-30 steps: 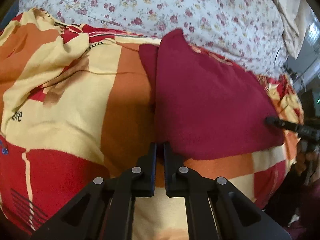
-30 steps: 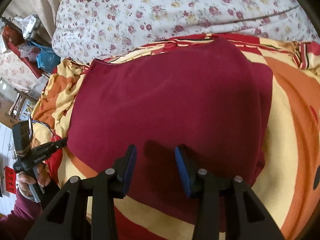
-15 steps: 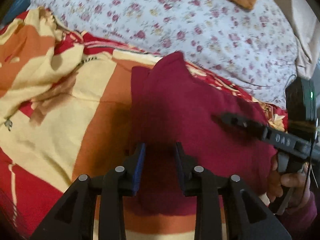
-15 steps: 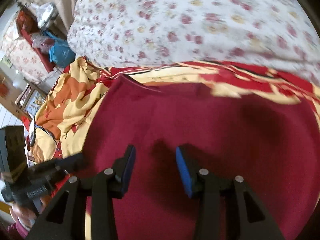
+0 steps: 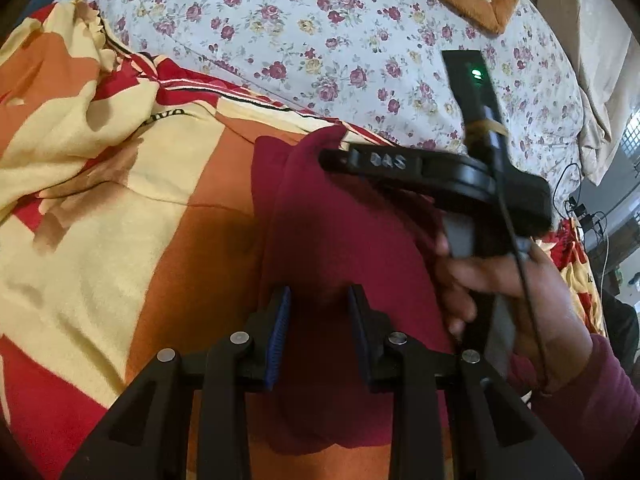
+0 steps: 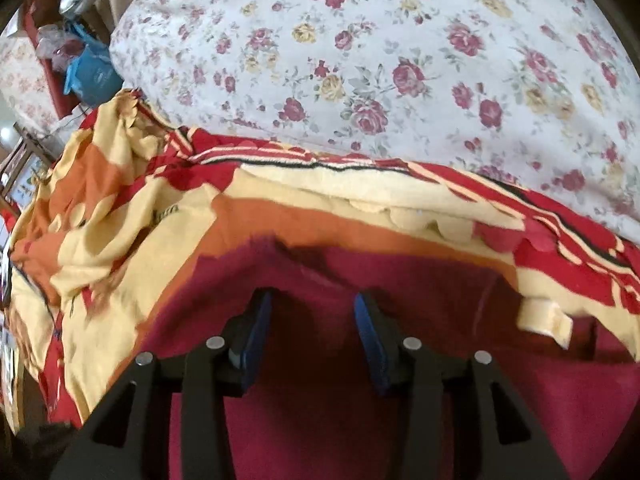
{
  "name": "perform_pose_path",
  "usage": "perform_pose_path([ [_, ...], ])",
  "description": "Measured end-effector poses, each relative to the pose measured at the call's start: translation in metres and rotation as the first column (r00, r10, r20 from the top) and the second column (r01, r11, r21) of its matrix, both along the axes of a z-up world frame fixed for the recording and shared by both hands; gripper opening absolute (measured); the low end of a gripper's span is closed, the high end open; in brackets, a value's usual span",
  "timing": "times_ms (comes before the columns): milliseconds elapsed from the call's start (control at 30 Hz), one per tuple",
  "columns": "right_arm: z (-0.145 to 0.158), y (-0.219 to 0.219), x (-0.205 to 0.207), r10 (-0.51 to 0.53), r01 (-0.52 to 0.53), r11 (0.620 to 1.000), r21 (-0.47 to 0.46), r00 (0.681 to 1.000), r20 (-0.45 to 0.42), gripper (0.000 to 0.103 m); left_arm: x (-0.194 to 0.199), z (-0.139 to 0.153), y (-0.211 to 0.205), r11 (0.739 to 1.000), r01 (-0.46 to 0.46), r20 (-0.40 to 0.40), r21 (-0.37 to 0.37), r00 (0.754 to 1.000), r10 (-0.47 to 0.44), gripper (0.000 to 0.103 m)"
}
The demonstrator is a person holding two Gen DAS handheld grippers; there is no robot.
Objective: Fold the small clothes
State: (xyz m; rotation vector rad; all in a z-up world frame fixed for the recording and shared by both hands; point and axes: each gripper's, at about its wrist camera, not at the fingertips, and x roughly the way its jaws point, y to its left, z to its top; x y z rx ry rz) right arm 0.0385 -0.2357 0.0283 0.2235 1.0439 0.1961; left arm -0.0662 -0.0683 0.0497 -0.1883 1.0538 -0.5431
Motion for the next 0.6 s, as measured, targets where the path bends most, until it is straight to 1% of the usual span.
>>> perform_pose_path([
  [67, -0.005, -0.002, 0.007, -0.014, 0.014, 1.0, 0.017, 1.0, -0.013, 0.047, 0.0, 0.0, 0.001, 1.0, -0.002, -0.003, -0.009, 1.0, 0.002, 0.018],
  [133, -0.008, -0.008, 0.007, -0.036, 0.037, 0.997, 0.066, 0.999, -0.012, 0.047, 0.0, 0.0, 0.001, 1.0, -0.001, -0.005, -0.013, 1.0, 0.001, 0.018],
  [167, -0.005, -0.014, 0.002, -0.044, 0.044, 0.995, 0.09, 0.999, -0.002, 0.047, 0.0, 0.0, 0.001, 1.0, -0.001, -0.005, -0.014, 1.0, 0.001, 0.018],
  [233, 0.001, -0.022, -0.009, -0.06, 0.059, 0.993, 0.101, 0.998, 0.004, 0.047, 0.0, 0.0, 0.001, 1.0, 0.0, -0.003, -0.011, 1.0, 0.0, 0.018],
  [333, 0.021, -0.038, -0.039, -0.052, 0.049, 0.994, 0.098, 0.998, 0.031, 0.047, -0.001, 0.001, 0.001, 1.0, -0.004, -0.003, -0.011, 1.0, 0.004, 0.018],
  [433, 0.037, -0.06, -0.08, -0.047, 0.042, 0.995, 0.094, 0.998, 0.05, 0.047, -0.001, 0.001, 0.001, 1.0, -0.009, -0.004, -0.014, 1.0, 0.009, 0.018],
  [500, 0.035, -0.071, -0.101, -0.05, 0.046, 0.994, 0.097, 0.998, 0.041, 0.047, -0.001, 0.001, 0.002, 1.0, -0.014, -0.003, -0.018, 1.0, 0.014, 0.018],
  [567, 0.023, -0.08, -0.115, -0.054, 0.052, 0.994, 0.098, 0.999, 0.01, 0.046, -0.002, 0.0, 0.001, 1.0, -0.018, 0.0, -0.018, 1.0, 0.018, 0.019],
  [600, 0.015, -0.084, -0.12, -0.056, 0.055, 0.992, 0.11, 0.998, 0.008, 0.043, -0.003, 0.0, 0.001, 1.0, -0.021, 0.003, -0.017, 1.0, 0.021, 0.019],
])
